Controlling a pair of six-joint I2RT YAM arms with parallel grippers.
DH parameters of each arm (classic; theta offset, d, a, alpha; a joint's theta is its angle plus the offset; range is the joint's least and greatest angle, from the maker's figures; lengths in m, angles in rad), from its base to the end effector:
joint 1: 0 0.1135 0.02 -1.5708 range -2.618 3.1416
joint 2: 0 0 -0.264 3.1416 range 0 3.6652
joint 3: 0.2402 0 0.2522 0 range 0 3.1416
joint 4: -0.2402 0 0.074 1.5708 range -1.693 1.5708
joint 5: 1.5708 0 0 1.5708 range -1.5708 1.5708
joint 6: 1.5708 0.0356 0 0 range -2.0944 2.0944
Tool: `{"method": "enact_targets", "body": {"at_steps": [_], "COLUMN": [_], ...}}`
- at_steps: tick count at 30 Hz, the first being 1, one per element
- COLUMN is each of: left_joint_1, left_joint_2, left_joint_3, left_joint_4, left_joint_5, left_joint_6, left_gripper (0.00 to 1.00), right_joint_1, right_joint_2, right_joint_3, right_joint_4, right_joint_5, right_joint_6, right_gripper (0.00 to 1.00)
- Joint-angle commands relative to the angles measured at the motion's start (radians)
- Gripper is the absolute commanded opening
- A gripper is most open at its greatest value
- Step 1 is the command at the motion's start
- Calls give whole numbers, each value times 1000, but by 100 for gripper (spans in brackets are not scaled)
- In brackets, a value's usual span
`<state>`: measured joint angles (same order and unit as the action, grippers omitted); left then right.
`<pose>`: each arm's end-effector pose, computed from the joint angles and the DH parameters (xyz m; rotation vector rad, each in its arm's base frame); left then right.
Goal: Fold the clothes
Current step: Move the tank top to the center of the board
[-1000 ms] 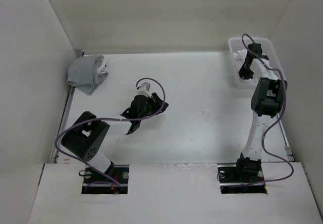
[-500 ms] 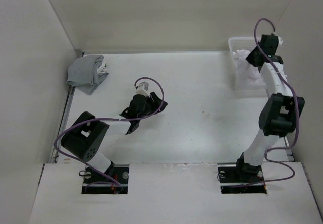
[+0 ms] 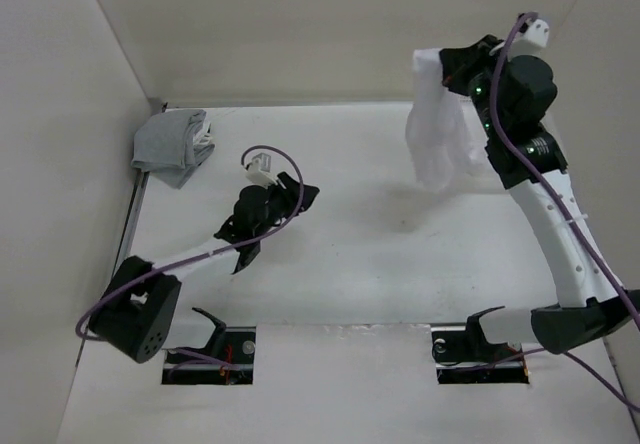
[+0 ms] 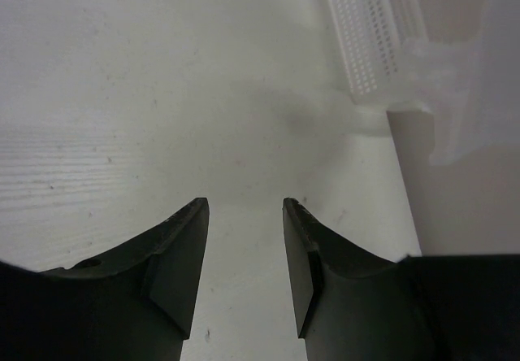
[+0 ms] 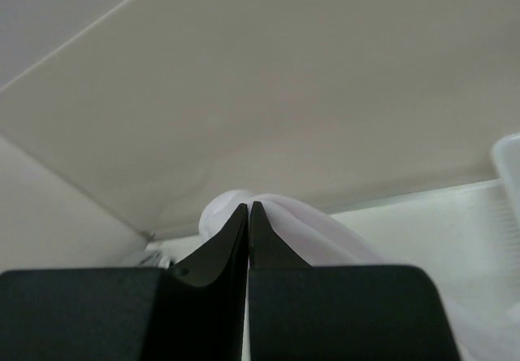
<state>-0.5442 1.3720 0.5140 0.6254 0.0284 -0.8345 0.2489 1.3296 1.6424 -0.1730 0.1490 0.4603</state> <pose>0.2391 -0.1459 0.2010 -0.2565 1.9036 -0.9871 0.2724 0.0638 0.5175 0.2758 1.4233 0.4759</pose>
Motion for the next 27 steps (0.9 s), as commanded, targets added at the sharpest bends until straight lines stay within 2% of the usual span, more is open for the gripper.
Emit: {"method": "enact_targets", "body": {"at_steps": [1, 5, 6, 9, 15, 18, 21, 23, 27], "left_joint_1": [62, 155, 171, 233, 247, 226, 157, 108, -22], "left_joint_2": [-171, -319, -335, -364, -419, -416, -294, -233, -78], "left_joint_3": [-37, -83, -91, -108, -121, -127, -117, -100, -31], "left_joint_4": [-42, -171, -194, -265, -294, -340, -397, -398, -388], "left_joint_5": [-38, -64, -70, -90, -114, -130, -120, -119, -134], "left_joint_6": [-26, -47, -49, -49, -64, -57, -25, -14, -5], "left_gripper": [40, 40, 40, 39, 38, 37, 26, 23, 26], "right_joint_1": [141, 290, 307, 365, 454, 457, 444, 419, 350], "right_joint_2": [-12, 3, 34, 154, 184, 183, 83, 45, -81], "right_joint_3": [-77, -399, -427, -374, -297, -348, -570, -642, -820], "right_joint_4": [50, 232, 254, 234, 214, 210, 245, 245, 198], "right_joint_5": [-46, -94, -100, -138, -129, -127, -103, -85, -42], "right_joint_6": [7, 115, 126, 149, 90, 98, 129, 144, 182], "right_gripper": [2, 4, 3, 0, 2, 2, 4, 4, 4]}}
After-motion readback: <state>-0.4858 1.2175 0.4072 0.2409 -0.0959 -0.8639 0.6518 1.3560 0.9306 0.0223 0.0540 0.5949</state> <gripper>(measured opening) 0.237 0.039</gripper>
